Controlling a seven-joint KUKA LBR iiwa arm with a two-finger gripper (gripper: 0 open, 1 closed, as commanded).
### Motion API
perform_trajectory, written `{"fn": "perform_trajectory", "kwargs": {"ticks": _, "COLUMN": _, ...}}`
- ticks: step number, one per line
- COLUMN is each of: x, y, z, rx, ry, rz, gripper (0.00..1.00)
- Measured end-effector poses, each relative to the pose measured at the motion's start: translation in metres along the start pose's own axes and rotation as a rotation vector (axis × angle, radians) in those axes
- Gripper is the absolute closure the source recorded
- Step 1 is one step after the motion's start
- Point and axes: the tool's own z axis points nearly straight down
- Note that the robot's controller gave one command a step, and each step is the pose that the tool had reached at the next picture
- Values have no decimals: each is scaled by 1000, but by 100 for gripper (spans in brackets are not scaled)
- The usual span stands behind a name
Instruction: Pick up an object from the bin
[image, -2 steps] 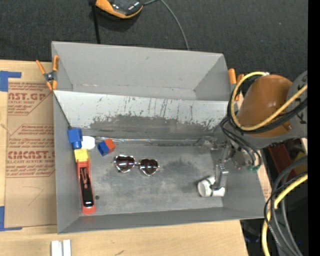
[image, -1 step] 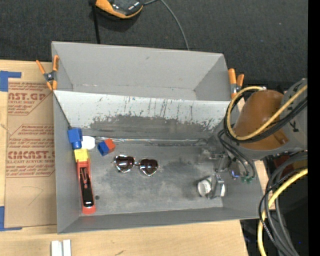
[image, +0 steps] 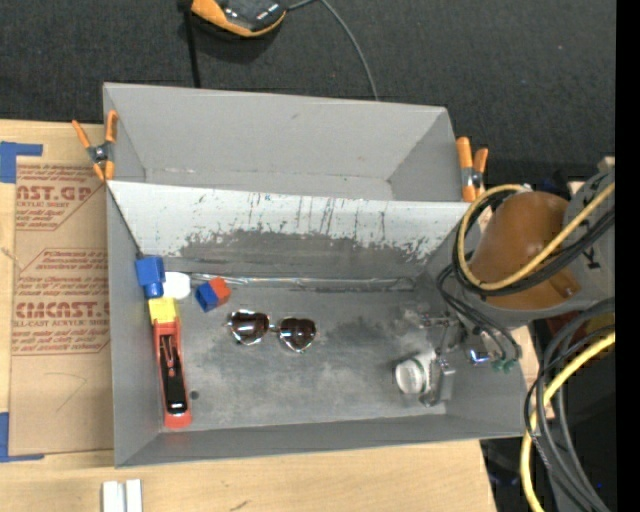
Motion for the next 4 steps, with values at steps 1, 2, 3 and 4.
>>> {"fn": "perform_trajectory", "kwargs": {"ticks": 1, "x": -13, "y": -17, "z": 31, "rx": 1, "ry": -3, "rz": 93, "gripper": 100}}
{"fn": "perform_trajectory", "kwargs": {"ticks": 2, "x": -13, "y": -17, "z": 32, "rx": 1, "ry": -3, "rz": 93, "gripper": 100}}
{"fn": "perform_trajectory", "kwargs": {"ticks": 3, "x": -10, "y": -14, "z": -10, "rx": -2, "ry": 6, "rz": 93, "gripper": 100}}
{"fn": "perform_trajectory", "kwargs": {"ticks": 4, "x": -13, "y": -17, "z": -72, "rx": -1, "ry": 0, "rz": 132, "gripper": 100}}
